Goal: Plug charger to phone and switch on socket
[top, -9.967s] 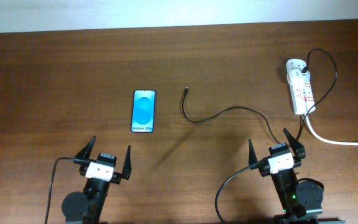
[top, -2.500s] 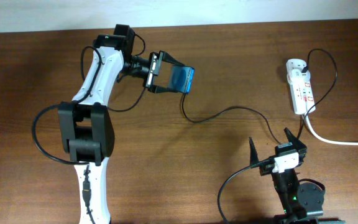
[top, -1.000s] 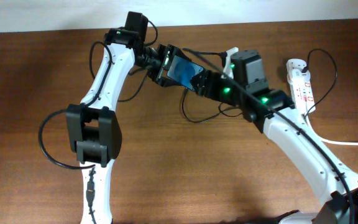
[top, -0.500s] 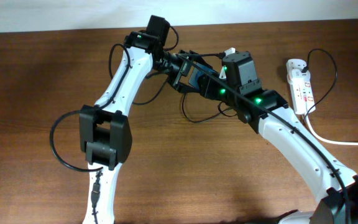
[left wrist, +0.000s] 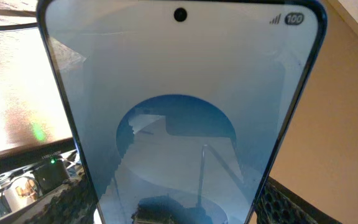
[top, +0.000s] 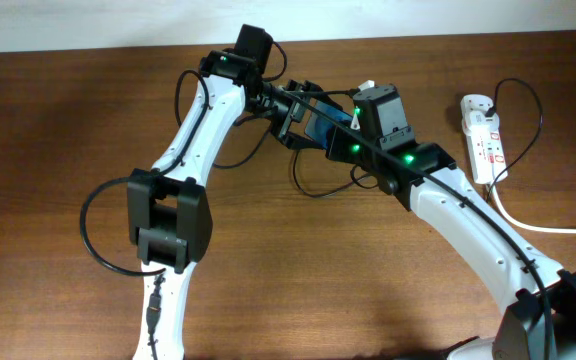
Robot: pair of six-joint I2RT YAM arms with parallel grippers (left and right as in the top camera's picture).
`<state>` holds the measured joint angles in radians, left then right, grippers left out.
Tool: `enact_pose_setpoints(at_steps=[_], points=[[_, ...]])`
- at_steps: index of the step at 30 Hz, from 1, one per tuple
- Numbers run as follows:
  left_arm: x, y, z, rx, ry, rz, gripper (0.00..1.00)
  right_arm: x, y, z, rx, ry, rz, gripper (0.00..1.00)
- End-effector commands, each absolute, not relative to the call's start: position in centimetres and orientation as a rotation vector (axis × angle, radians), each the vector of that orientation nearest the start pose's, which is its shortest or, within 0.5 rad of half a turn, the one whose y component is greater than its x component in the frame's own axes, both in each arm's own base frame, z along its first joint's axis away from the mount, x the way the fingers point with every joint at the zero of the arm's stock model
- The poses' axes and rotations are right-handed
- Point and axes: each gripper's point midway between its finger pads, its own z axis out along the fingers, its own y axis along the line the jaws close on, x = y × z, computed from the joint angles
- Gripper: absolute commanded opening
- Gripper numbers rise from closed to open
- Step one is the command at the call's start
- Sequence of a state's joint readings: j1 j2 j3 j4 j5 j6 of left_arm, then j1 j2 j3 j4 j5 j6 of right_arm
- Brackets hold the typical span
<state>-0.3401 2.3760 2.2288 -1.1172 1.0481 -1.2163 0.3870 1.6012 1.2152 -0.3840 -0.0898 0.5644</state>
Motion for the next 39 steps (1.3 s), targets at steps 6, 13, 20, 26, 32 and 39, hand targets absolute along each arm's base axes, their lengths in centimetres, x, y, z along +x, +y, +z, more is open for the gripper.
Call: enact_pose_setpoints(at_steps=[6,13,20,26,32,39], points=[[42.9,-31.6,18.4,0.749,-2.166,1.261,0.35,41.9,19.6,17.8,0.141,2.373,0.622,0.04],[43.0,-31.6,18.4,0.749,-2.172,1.264,0.99,42.2,18.4,19.1,0.182,2.343,0.653,0.04],[45.0,-31.3,19.2,0.536,-2.308,1.457,0.98,42.4,13.6,19.7,0.377,2.353,0.725,0.04],[49.9,-31.9,22.7,0.090,-2.549,1.867,0.99,41.7,7.2,27.4,0.650,2.112,0.894,0.04],[51.3,-31.5,22.4,0.119,-2.633,1.869,1.00,42.0,6.0,28.2,1.213,1.930,1.161,0.04],[51.1,-33.5,30.4,-0.211,-2.392,2.247,0.99,44.5,10.2,32.2,1.130,1.758,1.313,0.04]])
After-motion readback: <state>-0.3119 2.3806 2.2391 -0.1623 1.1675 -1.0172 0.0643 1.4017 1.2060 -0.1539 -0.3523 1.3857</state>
